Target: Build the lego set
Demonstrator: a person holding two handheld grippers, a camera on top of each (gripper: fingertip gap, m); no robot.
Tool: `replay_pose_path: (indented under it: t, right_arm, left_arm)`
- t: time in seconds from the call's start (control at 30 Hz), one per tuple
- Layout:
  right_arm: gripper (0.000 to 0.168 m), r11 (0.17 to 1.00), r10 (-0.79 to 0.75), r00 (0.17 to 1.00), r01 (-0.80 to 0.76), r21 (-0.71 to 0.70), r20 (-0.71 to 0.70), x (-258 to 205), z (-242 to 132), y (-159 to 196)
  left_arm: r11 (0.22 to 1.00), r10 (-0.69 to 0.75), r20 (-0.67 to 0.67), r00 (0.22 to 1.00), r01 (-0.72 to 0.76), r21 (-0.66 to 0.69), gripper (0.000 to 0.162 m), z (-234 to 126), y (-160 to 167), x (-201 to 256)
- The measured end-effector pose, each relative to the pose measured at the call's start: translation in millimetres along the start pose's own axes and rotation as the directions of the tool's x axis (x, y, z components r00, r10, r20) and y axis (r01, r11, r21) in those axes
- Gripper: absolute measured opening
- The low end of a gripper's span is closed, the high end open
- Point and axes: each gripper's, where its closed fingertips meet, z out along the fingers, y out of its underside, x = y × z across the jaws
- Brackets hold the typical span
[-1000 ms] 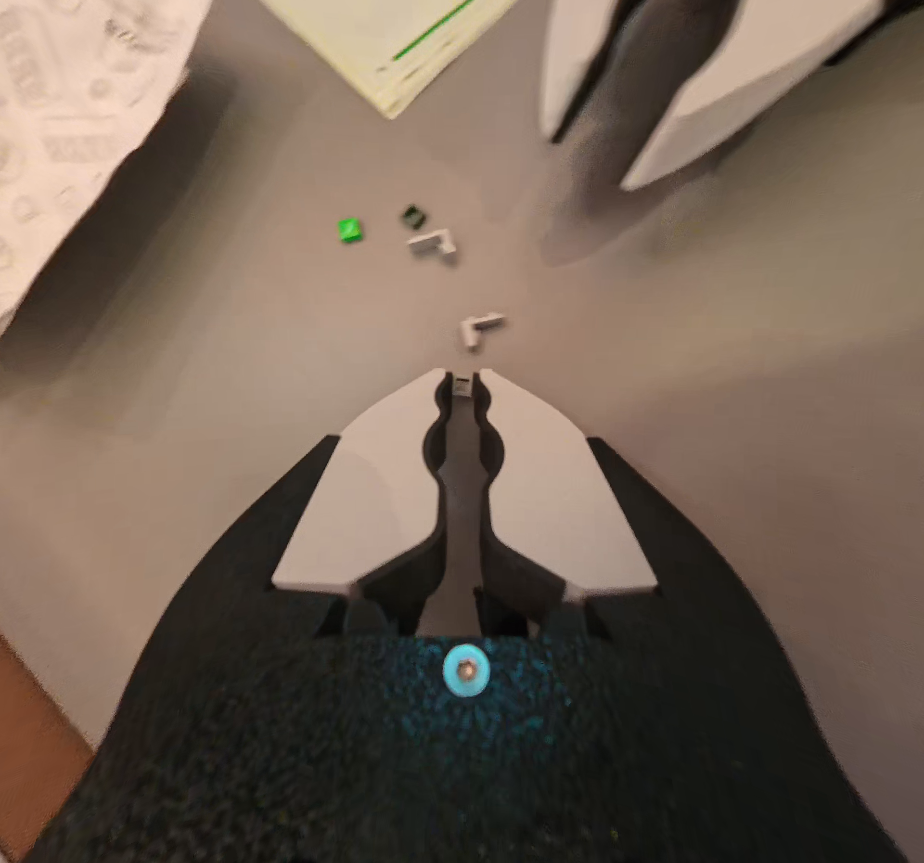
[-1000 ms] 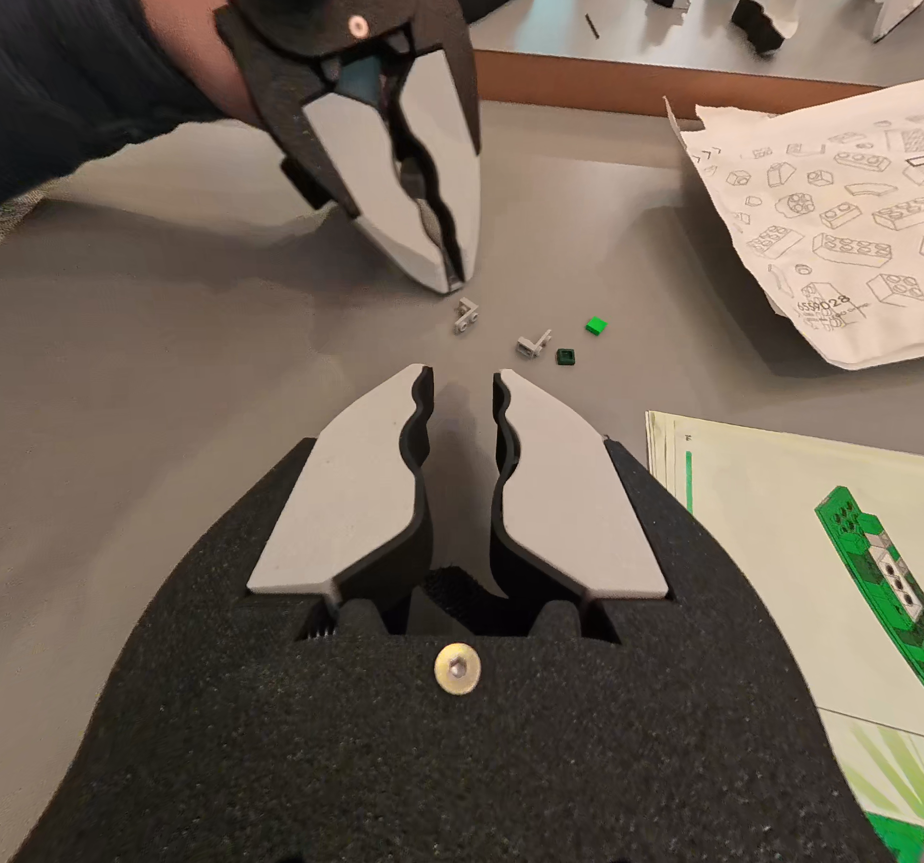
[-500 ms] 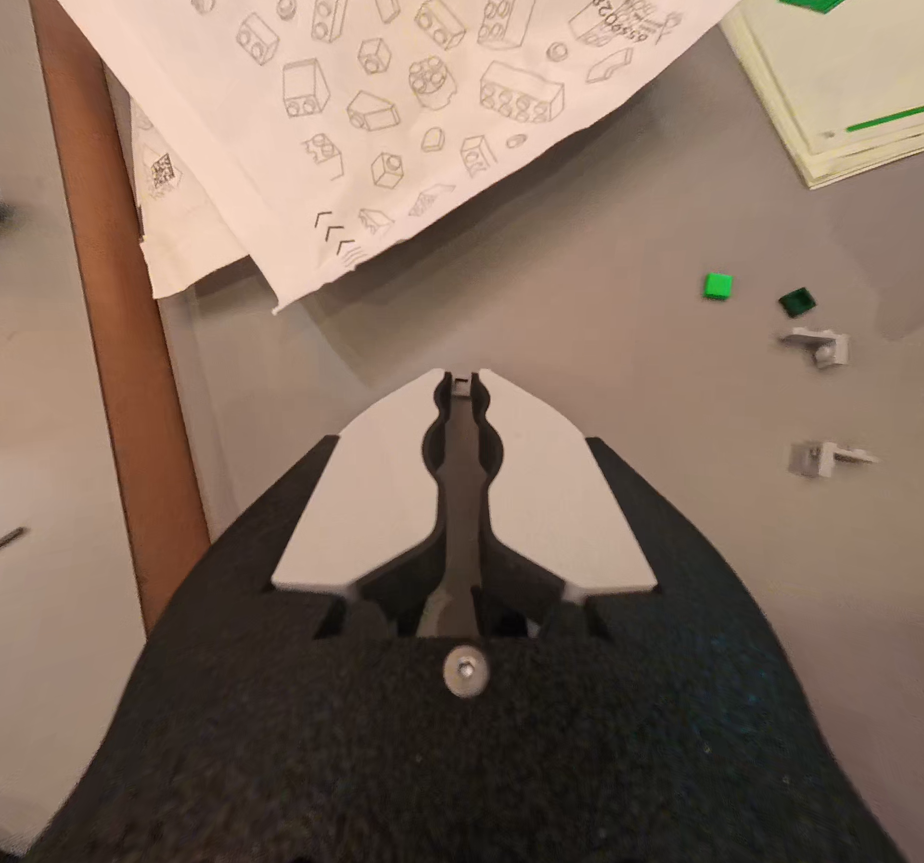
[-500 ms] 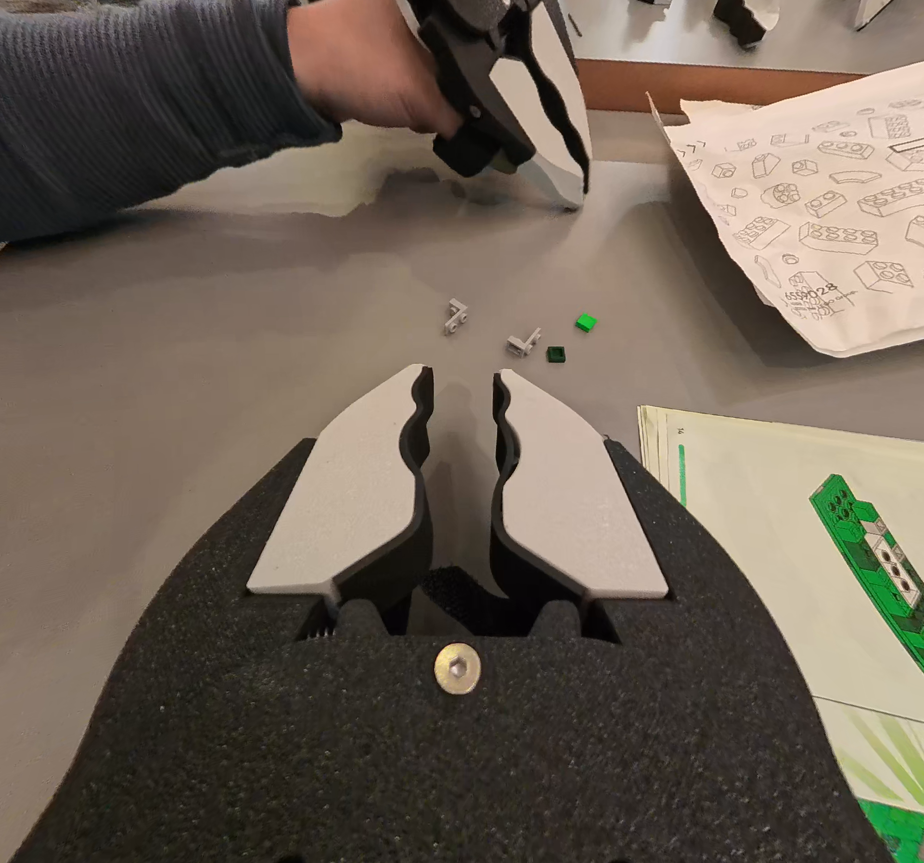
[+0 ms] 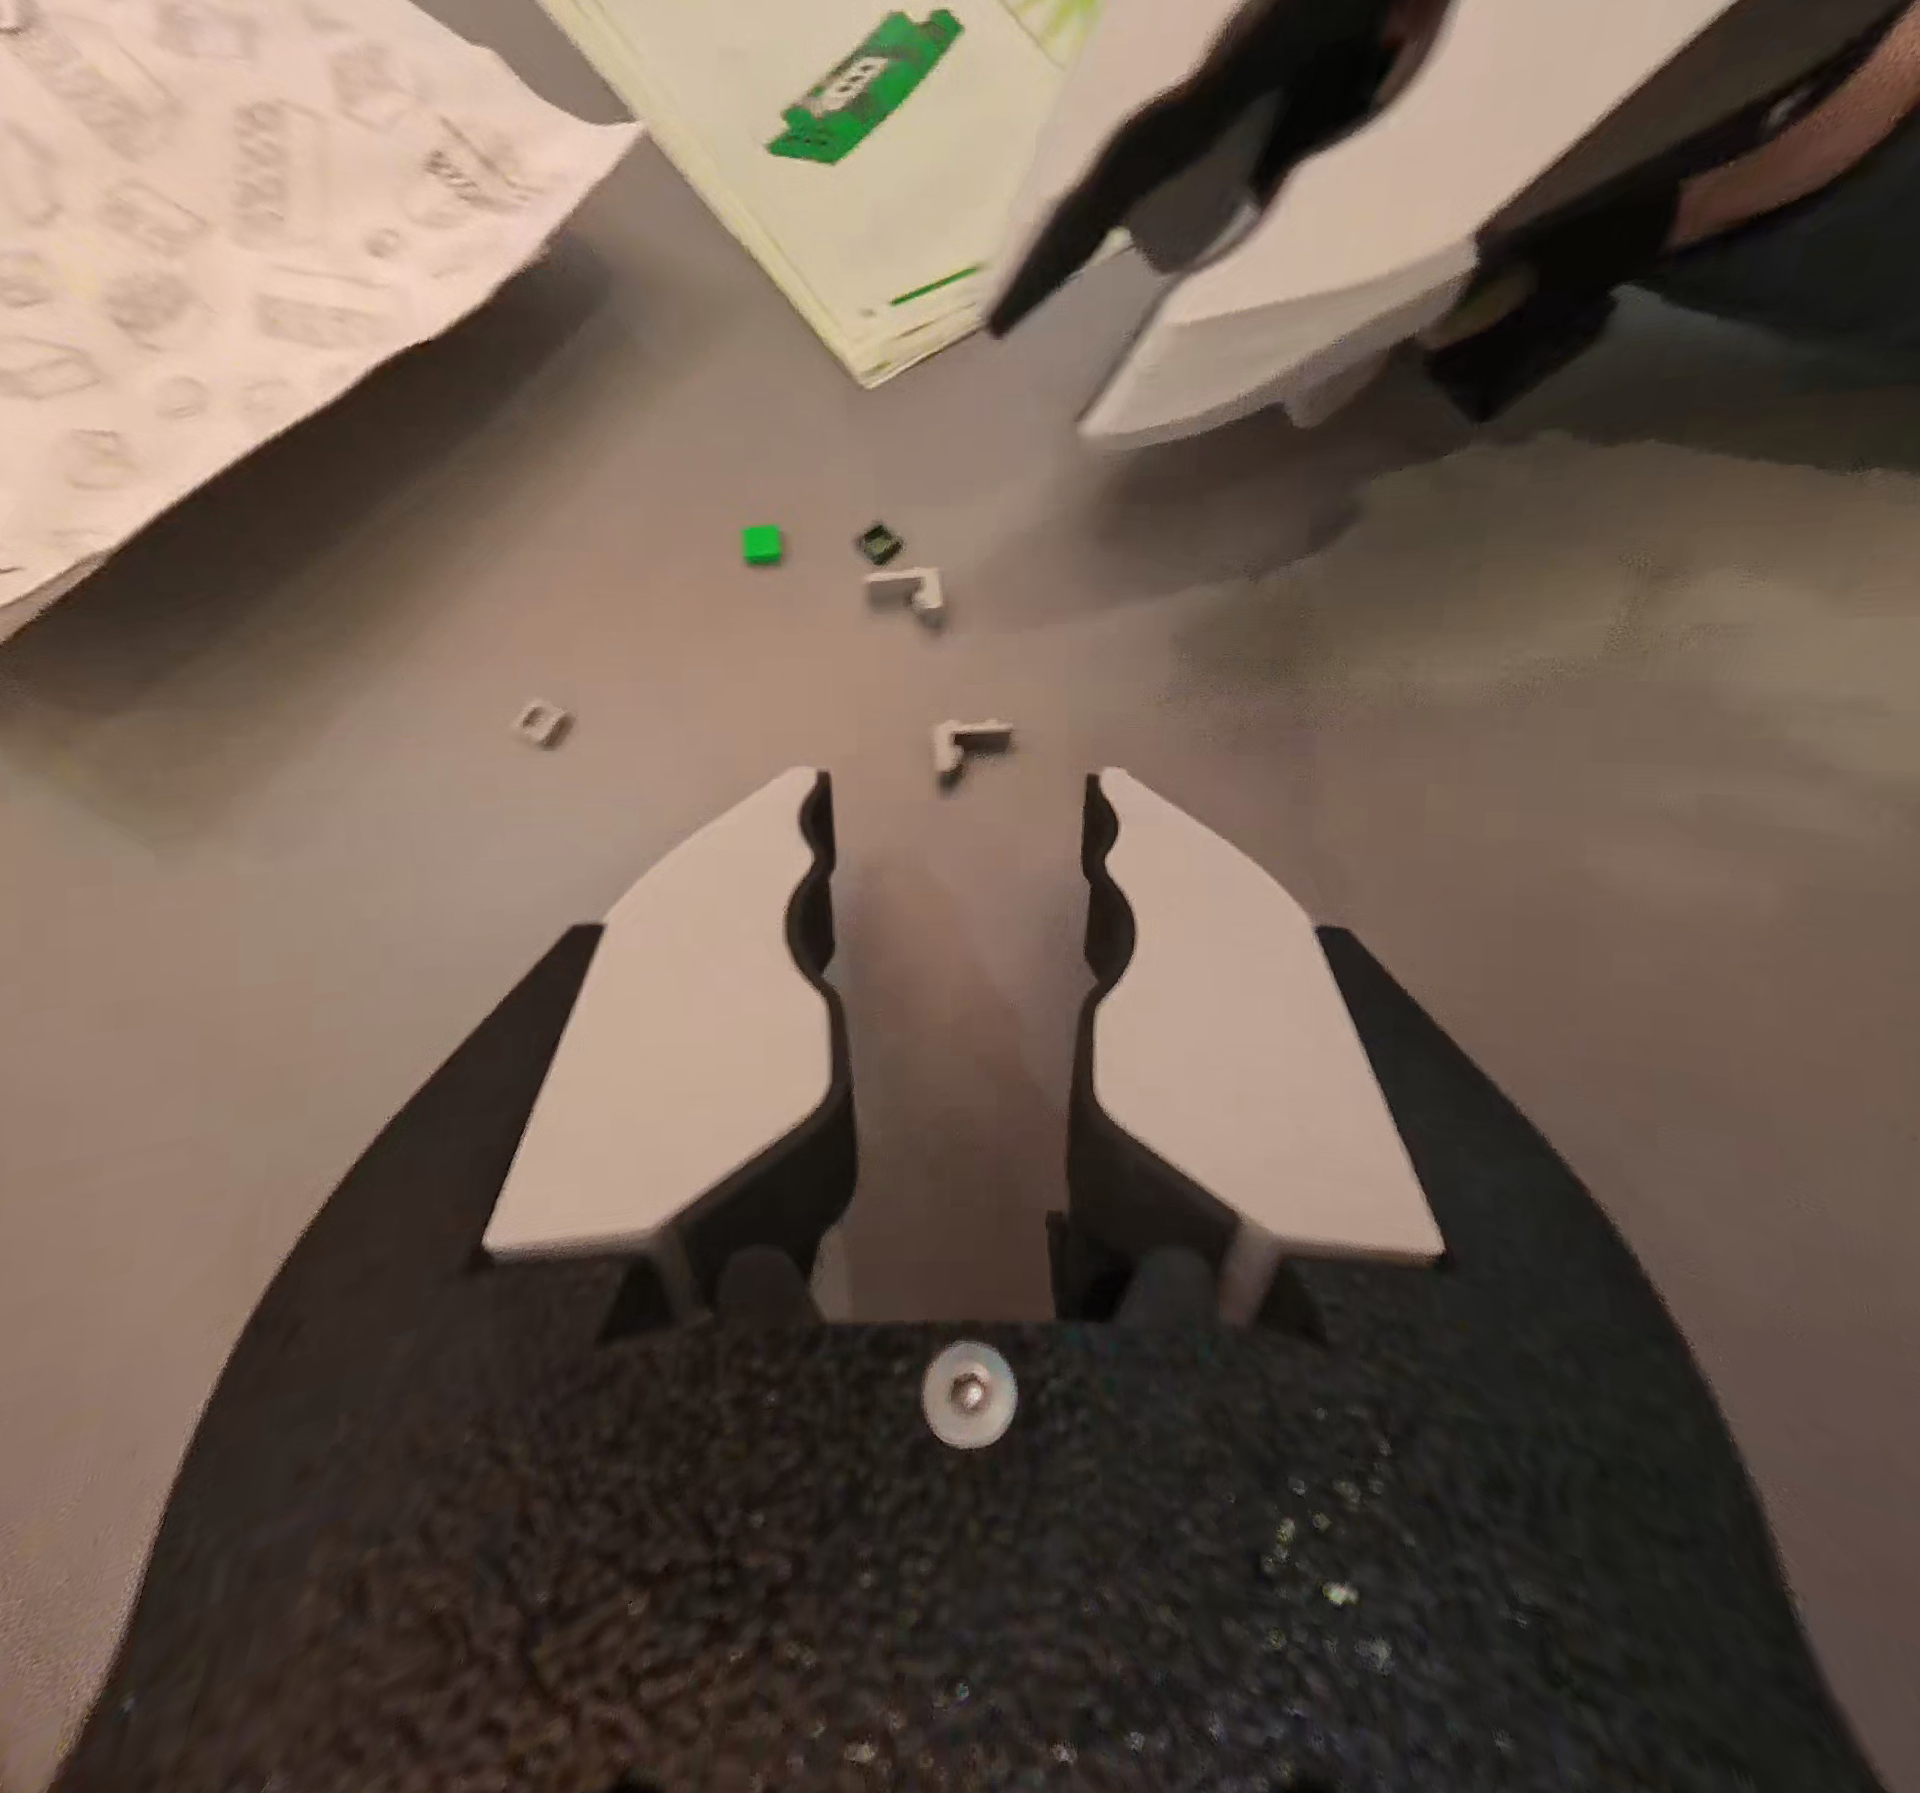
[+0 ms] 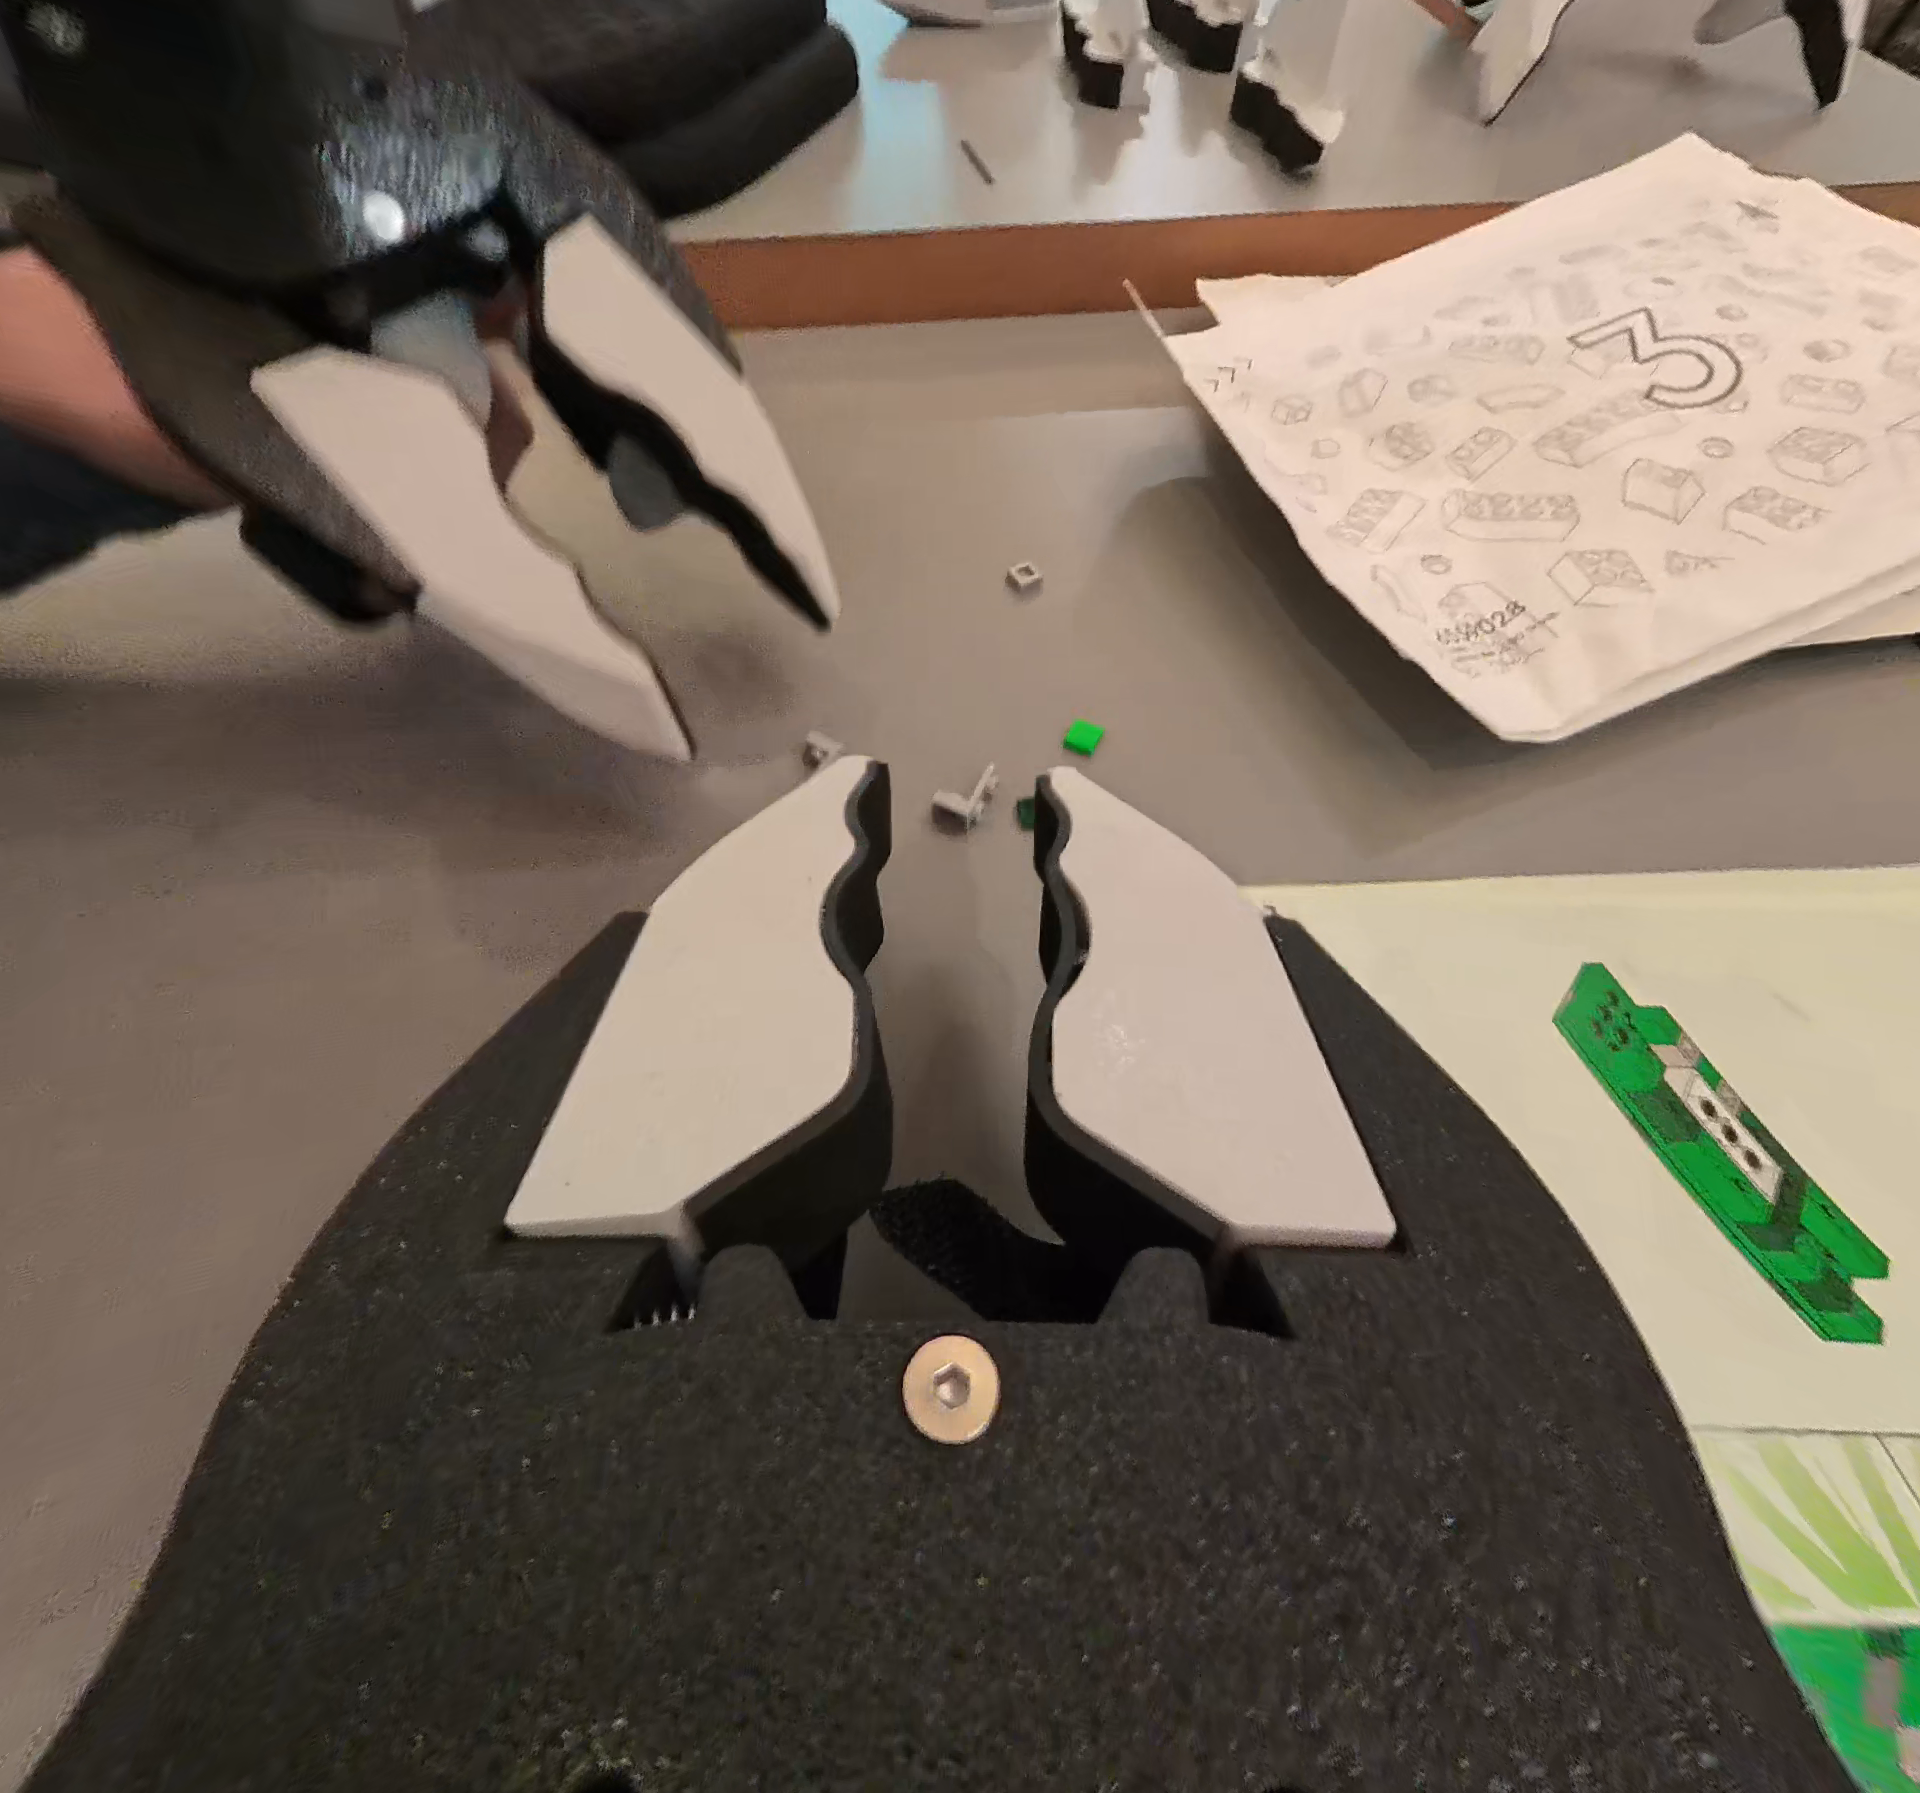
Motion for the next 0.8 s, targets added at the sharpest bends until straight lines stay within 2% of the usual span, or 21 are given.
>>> replay_pose_path:
  t: [0.17,0.27,0.4,0.47,0.53,0.67,0.8]
  right_arm:
    - [0.025,0.999,0.038,0.999,-0.037,0.029,-0.028,2.0,11.7,-10.3]
    - [0.025,0.999,0.035,0.997,-0.033,0.031,-0.066,9.1,14.3,-8.1]
    - [0.025,0.994,0.085,0.995,-0.081,0.067,-0.046,13.0,12.2,-9.3]
    - [0.024,0.99,0.108,0.994,-0.104,0.092,-0.031,14.1,9.8,-11.6]
    - [0.024,0.986,0.129,0.991,-0.126,0.105,-0.021,15.5,8.6,-12.6]
    - [0.024,0.984,0.142,0.99,-0.14,0.109,-0.01,16.1,8.8,-13.2]
    - [0.026,0.986,0.134,0.991,-0.133,0.103,-0.006,14.8,9.5,-12.6]
  left_arm:
    - [0.993,0.077,0.002,0.997,-0.076,-0.086,0.036,18.1,4.4,-0.2]
    - [0.992,0.083,-0.057,0.995,-0.088,-0.088,0.027,26.3,4.4,3.7]
    - [0.99,0.11,-0.042,0.993,-0.113,-0.08,0.016,27.9,2.6,1.5]
    - [0.988,0.127,-0.002,0.992,-0.127,-0.089,0.016,25.3,3.9,-5.7]
    - [0.986,0.128,0.094,0.987,-0.116,-0.117,0.016,18.0,8.1,-26.5]
    - [0.994,0.014,0.31,0.951,0.019,-0.105,0.016,-4.1,16.3,-82.9]
    - [0.991,-0.077,0.305,0.949,0.107,-0.083,0.016,-5.0,25.3,-98.7]
